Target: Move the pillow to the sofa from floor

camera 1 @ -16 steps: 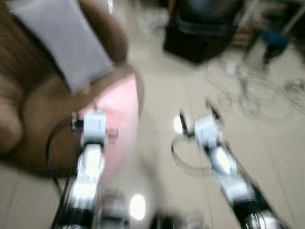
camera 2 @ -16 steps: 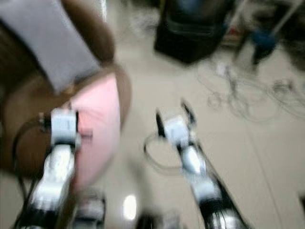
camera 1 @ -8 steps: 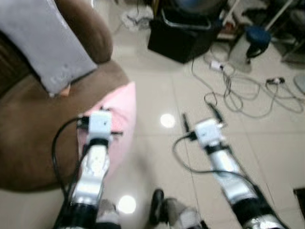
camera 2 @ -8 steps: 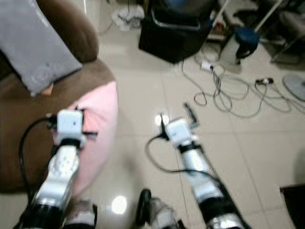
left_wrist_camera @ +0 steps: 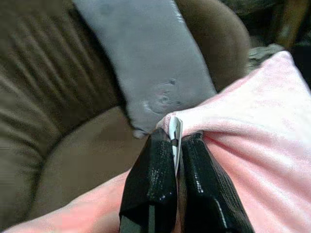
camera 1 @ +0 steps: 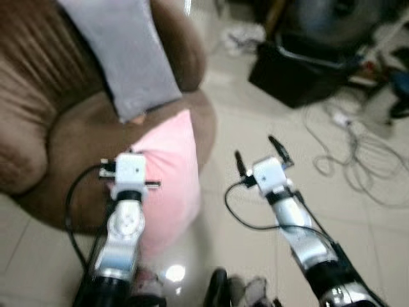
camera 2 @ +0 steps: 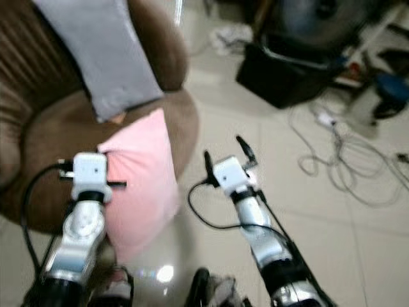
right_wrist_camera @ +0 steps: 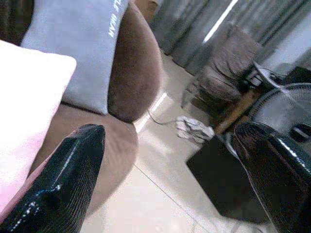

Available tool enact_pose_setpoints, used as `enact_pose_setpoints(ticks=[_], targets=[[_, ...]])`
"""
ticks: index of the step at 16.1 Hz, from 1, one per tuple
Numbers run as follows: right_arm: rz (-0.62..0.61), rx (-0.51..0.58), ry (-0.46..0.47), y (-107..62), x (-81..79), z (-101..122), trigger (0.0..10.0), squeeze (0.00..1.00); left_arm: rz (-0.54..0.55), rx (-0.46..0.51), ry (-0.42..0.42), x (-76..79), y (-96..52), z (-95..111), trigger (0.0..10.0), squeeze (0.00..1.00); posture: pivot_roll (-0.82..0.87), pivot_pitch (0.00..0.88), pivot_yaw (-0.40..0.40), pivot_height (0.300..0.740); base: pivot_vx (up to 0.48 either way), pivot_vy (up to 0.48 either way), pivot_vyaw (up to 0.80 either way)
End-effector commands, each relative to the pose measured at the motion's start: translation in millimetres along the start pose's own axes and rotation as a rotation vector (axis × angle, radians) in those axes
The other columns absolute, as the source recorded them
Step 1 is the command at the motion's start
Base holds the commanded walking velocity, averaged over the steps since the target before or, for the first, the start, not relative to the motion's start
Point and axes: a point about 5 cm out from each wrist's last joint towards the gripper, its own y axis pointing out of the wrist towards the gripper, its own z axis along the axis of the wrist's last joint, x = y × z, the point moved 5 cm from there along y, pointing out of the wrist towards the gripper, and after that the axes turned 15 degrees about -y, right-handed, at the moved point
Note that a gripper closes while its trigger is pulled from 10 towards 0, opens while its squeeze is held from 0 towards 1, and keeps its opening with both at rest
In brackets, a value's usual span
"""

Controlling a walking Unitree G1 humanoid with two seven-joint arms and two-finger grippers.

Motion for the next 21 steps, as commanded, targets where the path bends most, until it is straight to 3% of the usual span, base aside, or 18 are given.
enact_pose_setpoints(ticks=[1, 11, 16, 21], targets=[[-0.003, -0.065, 0.0, -10.3, 3.4, -18, 10.0, 0.0, -0.023, 0.055, -0.018, 14.2, 0.2, 13, 10.0, 0.0, 0.33, 0.27, -0.177, 0.74, 0.0, 0.0, 0.0], [0.018, -0.063, -0.01, -12.7, 0.0, -19, 10.0, 0.0, 0.012, 0.018, -0.008, 19.0, 0.7, 10, 10.0, 0.0, 0.33, 0.254, -0.181, 0.74, 0.419, 0.0, 0.0], [0.045, -0.059, -0.018, -12.9, -6.7, -17, 10.0, 0.0, 0.017, 0.013, 0.008, 22.7, -1.5, 8, 10.0, 0.0, 0.34, 0.261, -0.18, 0.74, 0.269, -0.348, 0.66], [0.064, -0.084, 0.006, -12.5, -10.9, -21, 10.0, 0.0, -0.004, 0.02, -0.045, 27.9, -4.3, 10, 10.0, 0.0, 0.35, 0.266, -0.18, 0.74, 0.154, -0.326, 0.47]])
